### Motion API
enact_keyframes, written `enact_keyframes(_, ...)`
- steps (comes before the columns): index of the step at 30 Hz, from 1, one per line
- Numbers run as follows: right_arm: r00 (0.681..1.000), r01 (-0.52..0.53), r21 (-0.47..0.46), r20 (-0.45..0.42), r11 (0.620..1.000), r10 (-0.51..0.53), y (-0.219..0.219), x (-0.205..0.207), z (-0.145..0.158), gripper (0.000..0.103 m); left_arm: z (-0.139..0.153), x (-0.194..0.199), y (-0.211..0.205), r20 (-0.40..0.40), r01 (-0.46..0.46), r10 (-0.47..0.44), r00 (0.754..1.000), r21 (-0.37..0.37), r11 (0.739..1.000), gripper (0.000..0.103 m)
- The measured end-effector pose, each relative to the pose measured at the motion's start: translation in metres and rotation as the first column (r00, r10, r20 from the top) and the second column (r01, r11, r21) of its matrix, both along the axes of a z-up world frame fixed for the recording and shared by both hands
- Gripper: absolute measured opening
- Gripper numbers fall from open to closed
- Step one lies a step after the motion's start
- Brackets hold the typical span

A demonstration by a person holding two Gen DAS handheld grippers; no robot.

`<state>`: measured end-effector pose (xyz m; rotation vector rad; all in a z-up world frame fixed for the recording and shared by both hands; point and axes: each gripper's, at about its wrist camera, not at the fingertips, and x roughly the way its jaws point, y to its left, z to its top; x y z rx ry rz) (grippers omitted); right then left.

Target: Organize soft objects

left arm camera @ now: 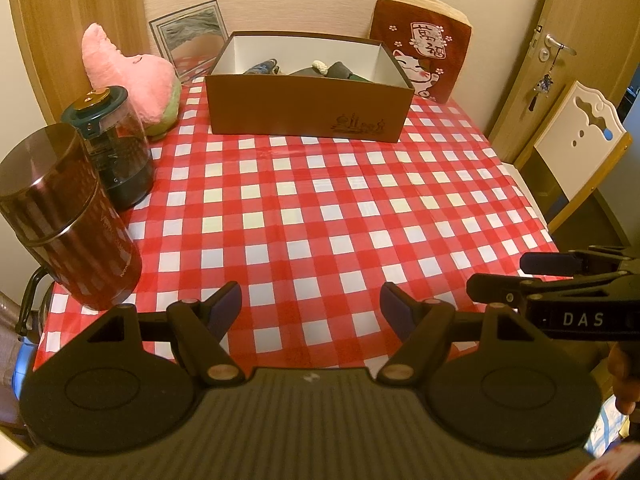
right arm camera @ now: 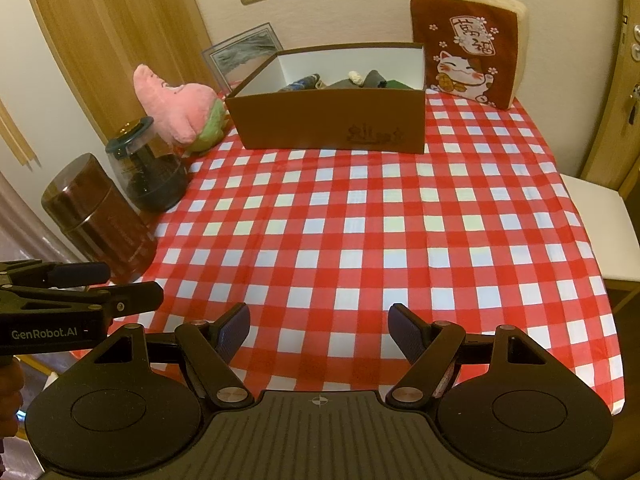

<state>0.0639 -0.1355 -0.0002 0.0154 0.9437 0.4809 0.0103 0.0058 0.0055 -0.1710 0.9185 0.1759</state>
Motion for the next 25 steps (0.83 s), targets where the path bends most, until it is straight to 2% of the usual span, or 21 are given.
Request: enact_keyframes(25, 1.000, 0.002, -0.001, -0.003, 1.000, -0.002, -0.0007, 0.0020, -0.0007, 0.076, 0.0004, 0.0009, -0.0011, 0.001, -0.003, 0.003, 1.000, 0.001, 1.000, 0.075)
